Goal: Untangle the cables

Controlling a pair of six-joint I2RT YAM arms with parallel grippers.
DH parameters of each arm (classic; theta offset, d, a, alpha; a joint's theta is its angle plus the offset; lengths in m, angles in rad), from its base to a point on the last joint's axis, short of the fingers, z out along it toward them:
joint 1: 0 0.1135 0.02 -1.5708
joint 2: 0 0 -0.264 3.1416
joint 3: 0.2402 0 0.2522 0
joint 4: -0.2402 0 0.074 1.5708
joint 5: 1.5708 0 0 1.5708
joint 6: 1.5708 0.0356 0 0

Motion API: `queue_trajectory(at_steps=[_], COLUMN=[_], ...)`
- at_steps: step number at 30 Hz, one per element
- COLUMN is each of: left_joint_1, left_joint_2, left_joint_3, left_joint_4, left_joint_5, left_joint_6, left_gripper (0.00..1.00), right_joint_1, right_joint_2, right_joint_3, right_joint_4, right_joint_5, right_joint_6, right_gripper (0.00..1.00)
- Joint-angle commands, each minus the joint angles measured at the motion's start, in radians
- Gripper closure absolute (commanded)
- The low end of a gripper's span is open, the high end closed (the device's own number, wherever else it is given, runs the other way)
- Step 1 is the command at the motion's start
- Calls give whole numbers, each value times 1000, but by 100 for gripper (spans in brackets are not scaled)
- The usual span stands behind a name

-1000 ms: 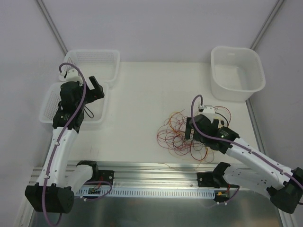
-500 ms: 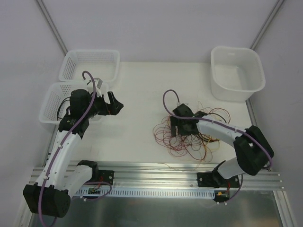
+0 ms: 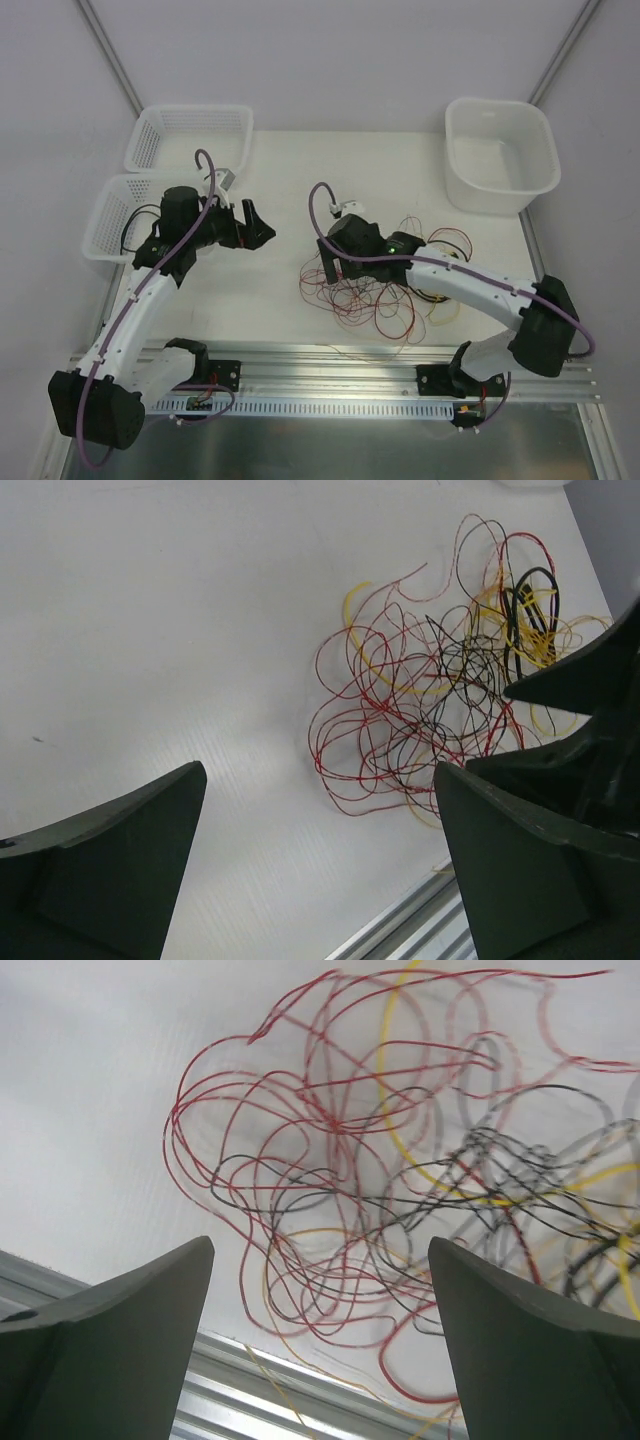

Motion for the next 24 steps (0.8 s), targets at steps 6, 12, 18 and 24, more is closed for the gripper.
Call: queue_trajectory(at_steps=[6,12,18,24], left_joint_1=[-131,-249,-336,-375], left_joint_2=[106,178,274,360], left_joint_3=[13,16,24,42], left_joint_4=[25,22,22,22], left_joint_5=[98,35,-60,-115], left_joint_6=[-23,-21,-26,-40], left_gripper=[1,1,1,1], right_joint_1=[-156,-414,-568,-631], right_joint_2=[-367,-480,-391,-244], right_joint_3=[-133,-243,-283,-274], right_joint_4=[-170,-104,8,98], right_joint_5=[234,156,54,30], right_joint_6=[100,97,108,128], right_gripper=[11,26,37,46])
